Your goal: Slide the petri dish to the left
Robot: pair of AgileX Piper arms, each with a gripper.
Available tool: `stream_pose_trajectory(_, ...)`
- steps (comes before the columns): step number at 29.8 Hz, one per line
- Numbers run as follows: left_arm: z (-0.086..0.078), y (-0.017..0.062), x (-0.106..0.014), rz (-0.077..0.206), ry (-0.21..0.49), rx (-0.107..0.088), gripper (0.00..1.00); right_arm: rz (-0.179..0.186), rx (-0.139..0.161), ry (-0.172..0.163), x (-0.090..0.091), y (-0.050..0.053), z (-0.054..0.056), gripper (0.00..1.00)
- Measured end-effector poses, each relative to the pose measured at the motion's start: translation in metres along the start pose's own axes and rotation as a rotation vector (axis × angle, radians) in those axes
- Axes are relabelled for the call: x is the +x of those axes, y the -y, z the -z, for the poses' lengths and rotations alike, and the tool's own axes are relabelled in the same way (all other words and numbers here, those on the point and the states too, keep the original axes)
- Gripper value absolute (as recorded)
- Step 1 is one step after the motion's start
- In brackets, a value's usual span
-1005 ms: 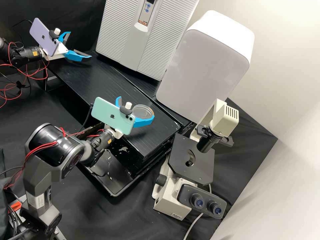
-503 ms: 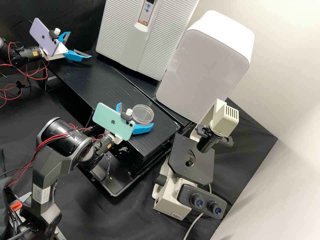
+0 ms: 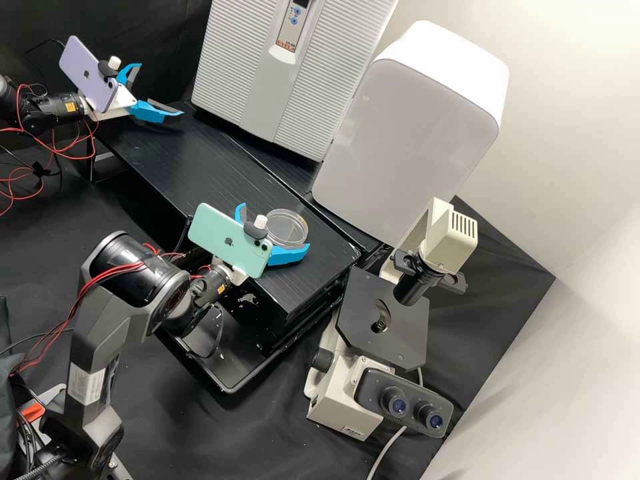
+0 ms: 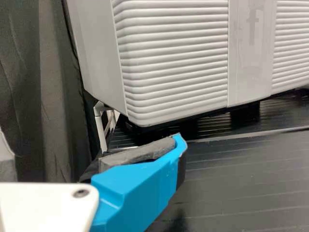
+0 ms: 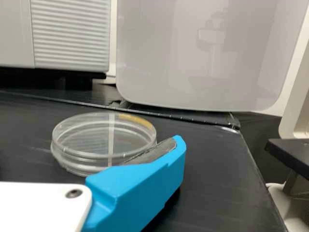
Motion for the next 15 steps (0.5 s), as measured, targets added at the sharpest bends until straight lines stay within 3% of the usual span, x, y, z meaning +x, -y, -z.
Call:
stream_pose_trajectory(7,0.0000,0.0000,0.0000,0.000,0.000,0.000,1.00,-0.011,0.000,0.023,0.0030,-0.0053,-0.0048,1.00)
stream_pose_trajectory(15,0.0000,0.0000,0.0000,0.000,0.000,0.000,1.00,-0.012,0.002,0.024,0.0079,-0.0077,-0.0033,1.00)
